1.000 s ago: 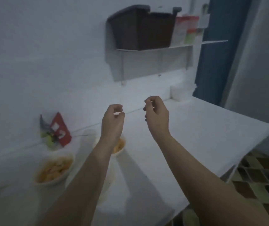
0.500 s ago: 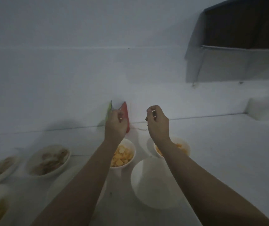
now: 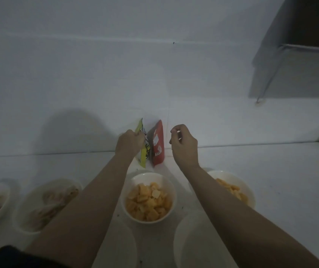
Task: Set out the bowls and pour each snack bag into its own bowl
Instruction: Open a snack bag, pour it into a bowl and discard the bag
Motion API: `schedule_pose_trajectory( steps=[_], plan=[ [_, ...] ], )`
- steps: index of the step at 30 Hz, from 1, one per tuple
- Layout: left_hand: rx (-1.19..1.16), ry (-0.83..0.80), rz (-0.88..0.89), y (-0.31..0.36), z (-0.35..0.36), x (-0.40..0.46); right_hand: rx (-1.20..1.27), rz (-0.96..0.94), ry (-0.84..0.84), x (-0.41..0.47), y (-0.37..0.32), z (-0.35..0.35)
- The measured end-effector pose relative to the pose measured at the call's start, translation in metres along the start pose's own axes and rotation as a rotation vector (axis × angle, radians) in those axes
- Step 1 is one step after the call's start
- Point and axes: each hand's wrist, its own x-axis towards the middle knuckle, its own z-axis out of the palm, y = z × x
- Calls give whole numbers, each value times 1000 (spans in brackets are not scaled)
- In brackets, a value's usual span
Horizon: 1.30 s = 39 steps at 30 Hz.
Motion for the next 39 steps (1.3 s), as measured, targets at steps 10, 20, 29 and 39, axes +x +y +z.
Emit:
schedule_pose_trajectory(
  steps=[10, 20, 29, 39],
  plan=[
    [425, -59, 86, 12, 13, 22, -109, 44, -74, 3, 19, 23],
    [148, 263, 202, 13, -26, -36, -4, 8, -50, -14, -11, 4],
    [-312, 401, 510, 54, -49, -126, 81, -92, 14, -52, -46, -48],
    [-456, 9, 594, 132, 32, -224, 33, -21, 298, -97, -28, -179]
  ],
)
